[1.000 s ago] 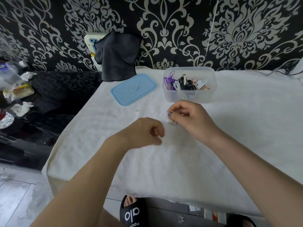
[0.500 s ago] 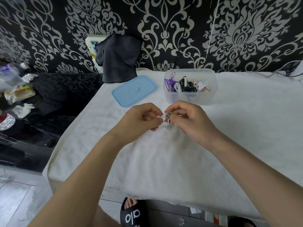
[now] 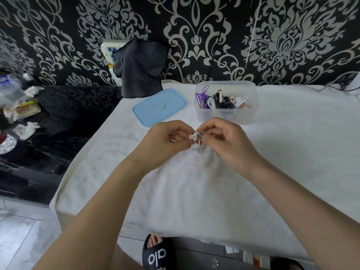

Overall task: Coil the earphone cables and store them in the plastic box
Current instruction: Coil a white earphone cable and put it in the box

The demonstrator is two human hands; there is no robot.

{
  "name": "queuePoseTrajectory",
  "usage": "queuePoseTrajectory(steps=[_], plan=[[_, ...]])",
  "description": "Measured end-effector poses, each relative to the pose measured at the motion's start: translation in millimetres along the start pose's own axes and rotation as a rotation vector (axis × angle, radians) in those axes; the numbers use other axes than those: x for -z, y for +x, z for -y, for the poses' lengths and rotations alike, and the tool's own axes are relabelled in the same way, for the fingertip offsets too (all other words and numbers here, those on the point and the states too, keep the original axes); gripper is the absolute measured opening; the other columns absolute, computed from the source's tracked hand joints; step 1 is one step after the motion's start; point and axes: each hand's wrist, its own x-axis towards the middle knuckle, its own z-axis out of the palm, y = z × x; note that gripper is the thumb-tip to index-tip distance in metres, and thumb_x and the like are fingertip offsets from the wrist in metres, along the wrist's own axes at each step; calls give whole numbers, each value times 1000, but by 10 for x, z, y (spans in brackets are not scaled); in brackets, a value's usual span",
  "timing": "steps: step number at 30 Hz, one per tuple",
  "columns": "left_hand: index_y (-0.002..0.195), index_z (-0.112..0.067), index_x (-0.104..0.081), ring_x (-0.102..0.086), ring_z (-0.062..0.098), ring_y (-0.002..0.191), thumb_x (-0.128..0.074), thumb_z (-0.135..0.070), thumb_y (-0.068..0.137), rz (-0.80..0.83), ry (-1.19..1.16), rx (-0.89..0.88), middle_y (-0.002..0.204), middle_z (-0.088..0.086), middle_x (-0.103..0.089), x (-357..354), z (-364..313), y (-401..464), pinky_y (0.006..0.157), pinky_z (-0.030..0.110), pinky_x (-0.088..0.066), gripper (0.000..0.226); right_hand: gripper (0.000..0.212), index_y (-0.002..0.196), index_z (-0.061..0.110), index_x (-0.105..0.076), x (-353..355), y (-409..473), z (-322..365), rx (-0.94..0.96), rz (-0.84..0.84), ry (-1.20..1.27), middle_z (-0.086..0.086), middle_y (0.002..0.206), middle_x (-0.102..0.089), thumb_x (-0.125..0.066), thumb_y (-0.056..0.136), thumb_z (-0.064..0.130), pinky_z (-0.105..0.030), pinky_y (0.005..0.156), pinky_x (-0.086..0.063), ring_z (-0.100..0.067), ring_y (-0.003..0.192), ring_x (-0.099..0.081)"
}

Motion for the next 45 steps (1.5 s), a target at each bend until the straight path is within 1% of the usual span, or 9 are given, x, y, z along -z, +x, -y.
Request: queuePoseTrajectory(steps=[6, 10, 18, 23, 27, 31, 34, 37, 45], plan=[[99, -11, -70, -68, 19, 74, -73, 2, 86, -49, 8, -18, 82, 5, -75, -2, -16, -13, 89, 43, -56, 19, 4, 90, 21, -67, -11, -10, -12, 11, 2, -27, 3, 82, -77, -68, 94, 19, -22, 63, -41, -19, 65, -61], [97, -10, -69, -74, 22, 81, -71, 4, 87, -41, -8, -37, 85, 6, -77, 12, -34, -36, 90, 45, -57, 17, 5, 89, 17, -67, 2, -12, 10, -6, 9, 16, -1, 81, -76, -66, 94, 16, -11, 53, -34, -2, 49, -49], [99, -11, -73, -74, 24, 89, -74, -2, 89, -13, -49, -54, 89, 7, -77, 36, -28, -45, 92, 41, -57, 13, 10, 85, 8, -66, 45, 15, 62, -198, 104, 287, -8, 69, -59, -64, 95, 8, -23, 44, -20, -13, 46, -26], [100, -9, -74, -70, 44, 97, -74, -1, 89, 22, -133, -59, 96, 23, -75, 56, -1, -22, 99, 52, -55, 13, 6, 86, 11, -67, 108, 29, 71, -281, 184, 402, -4, 69, -58, -66, 92, 10, -22, 44, -22, -11, 46, -26], [98, -5, -72, -69, 28, 84, -73, 2, 89, 41, -180, -70, 93, 28, -71, 66, -13, -6, 92, 40, -56, 12, 6, 86, 14, -65, 113, 27, 79, -311, 195, 457, -4, 70, -60, -67, 90, 11, -23, 47, -20, -11, 48, -24], [96, -4, -70, -67, 19, 79, -72, 6, 88, 77, -226, -75, 85, 11, -72, 63, -41, -16, 82, 28, -54, 12, 12, 77, 16, -63, 123, 19, 85, -301, 225, 500, -7, 73, -58, -69, 86, 12, -25, 49, -18, -12, 50, -23], [95, -4, -70, -64, 20, 78, -71, 7, 88, 92, -241, -86, 82, 12, -70, 71, -40, -24, 81, 28, -53, 13, 12, 77, 14, -60, 133, 15, 85, -298, 254, 528, -8, 72, -57, -69, 85, 12, -22, 47, -19, -11, 49, -22], [93, -7, -71, -62, 27, 82, -73, 2, 86, 109, -260, -95, 87, 32, -65, 84, -50, -25, 82, 29, -53, 12, 12, 78, 13, -58, 135, 7, 87, -302, 293, 540, -6, 69, -56, -69, 82, 14, -22, 47, -18, -11, 50, -21], [97, 0, -66, -67, 21, 83, -71, 1, 89, 140, -374, -92, 88, 11, -71, 73, -47, -15, 85, 30, -53, 10, 11, 79, 14, -54, 102, -15, 101, -343, 305, 669, -1, 68, -57, -64, 83, 14, -19, 44, -21, -6, 43, -25]])
